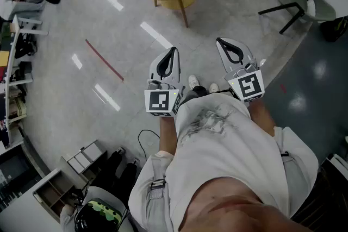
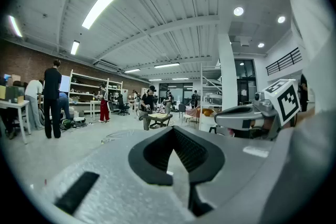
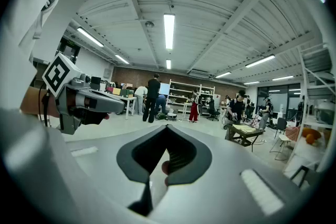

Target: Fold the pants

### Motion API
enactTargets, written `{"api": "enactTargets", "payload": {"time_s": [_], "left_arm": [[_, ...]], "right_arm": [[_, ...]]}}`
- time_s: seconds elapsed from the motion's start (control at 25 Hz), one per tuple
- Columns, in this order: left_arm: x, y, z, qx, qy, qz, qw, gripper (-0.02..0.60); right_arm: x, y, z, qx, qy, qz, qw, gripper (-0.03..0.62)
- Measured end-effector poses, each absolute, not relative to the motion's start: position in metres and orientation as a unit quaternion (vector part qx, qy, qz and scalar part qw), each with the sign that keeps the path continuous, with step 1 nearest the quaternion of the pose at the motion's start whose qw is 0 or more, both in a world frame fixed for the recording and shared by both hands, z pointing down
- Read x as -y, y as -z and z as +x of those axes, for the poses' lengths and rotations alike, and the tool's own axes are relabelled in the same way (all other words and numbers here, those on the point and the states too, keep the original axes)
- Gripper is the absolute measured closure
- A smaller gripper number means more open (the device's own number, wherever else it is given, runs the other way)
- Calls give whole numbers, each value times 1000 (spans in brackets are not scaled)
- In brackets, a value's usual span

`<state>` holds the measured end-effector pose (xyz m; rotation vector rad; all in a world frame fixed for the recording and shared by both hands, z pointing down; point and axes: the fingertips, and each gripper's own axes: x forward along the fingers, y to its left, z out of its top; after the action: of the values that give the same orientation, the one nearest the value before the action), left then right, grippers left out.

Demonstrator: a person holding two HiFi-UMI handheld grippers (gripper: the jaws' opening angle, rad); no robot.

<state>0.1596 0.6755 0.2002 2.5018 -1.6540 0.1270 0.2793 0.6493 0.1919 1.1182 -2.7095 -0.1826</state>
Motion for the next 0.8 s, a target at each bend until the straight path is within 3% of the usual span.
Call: {"api": "enactTargets", "payload": {"time_s": [0.36, 0.8], "left_arm": [[-719, -200, 215, 574, -53, 813, 80, 575], [-731, -200, 225, 596, -56, 797, 78, 575]], "right_arm": [[-680, -189, 336, 920, 41, 380, 82, 586], [-687, -195, 354, 929, 8, 363, 78, 586]]}}
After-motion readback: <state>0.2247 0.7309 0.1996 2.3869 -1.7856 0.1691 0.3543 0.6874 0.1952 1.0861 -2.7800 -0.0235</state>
